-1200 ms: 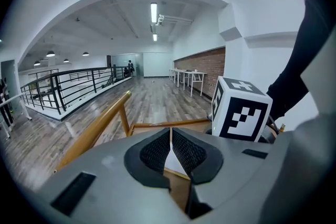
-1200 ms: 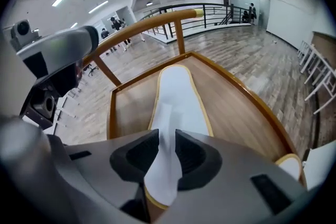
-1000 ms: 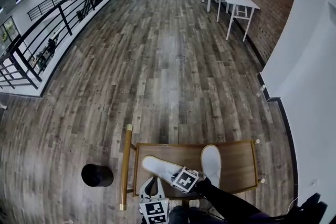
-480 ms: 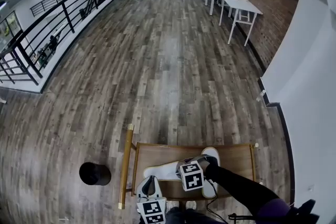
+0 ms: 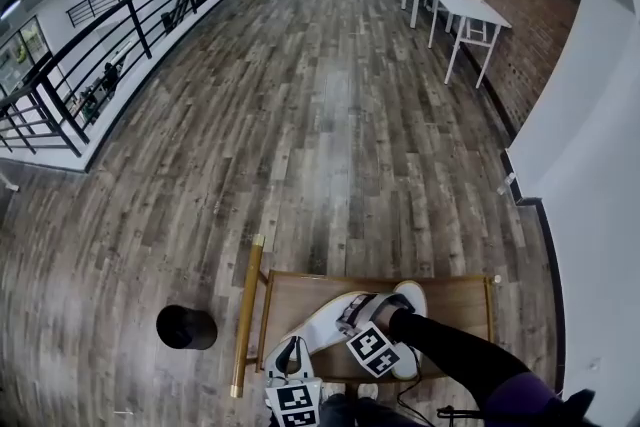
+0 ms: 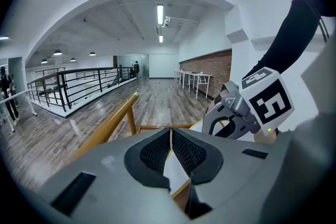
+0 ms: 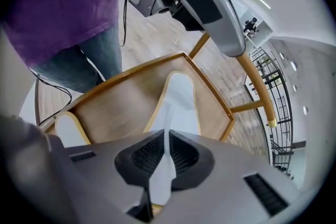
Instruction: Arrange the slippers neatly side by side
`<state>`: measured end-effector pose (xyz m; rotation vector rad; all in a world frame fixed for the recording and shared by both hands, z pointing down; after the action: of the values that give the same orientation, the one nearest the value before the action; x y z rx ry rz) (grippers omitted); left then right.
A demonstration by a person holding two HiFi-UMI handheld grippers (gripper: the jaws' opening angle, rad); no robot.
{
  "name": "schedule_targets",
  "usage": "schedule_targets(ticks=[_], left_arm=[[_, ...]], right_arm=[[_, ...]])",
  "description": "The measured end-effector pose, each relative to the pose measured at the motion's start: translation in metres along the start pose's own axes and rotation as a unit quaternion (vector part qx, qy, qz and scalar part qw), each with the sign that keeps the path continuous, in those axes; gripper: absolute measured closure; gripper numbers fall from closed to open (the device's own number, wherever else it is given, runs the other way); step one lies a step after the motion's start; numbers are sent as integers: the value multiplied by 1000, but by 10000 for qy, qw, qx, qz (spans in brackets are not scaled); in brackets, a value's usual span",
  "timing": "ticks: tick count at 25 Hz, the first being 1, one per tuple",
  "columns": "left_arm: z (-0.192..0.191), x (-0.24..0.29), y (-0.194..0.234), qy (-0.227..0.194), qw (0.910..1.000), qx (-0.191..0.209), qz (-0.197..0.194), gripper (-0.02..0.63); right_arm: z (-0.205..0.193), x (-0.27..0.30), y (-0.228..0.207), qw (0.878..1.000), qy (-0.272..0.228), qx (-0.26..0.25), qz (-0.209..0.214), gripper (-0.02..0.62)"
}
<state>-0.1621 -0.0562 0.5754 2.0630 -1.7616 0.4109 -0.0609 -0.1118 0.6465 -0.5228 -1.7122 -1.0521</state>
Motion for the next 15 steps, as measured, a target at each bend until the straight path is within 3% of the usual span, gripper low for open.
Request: schedule_targets(ticks=[6, 15], left_arm=[[0, -1, -2, 29, 10000, 25, -3, 595], [-3, 5, -4, 107, 9998, 64, -123, 595]], right_arm=[[-11, 13, 4, 9947, 7, 1028, -40, 577], [-23, 12, 9, 9858, 47, 1675, 136, 535]])
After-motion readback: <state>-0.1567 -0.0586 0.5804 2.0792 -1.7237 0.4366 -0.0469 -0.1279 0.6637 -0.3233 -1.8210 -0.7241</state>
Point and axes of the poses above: the fingertips, and each gripper's own axes: x forward along the fingers, y to its left, z out of its top, the point moved 5 cm from there along -x, backward along the fingers, and after that the axes turned 7 degrees about -z, right-handed, at the moved point
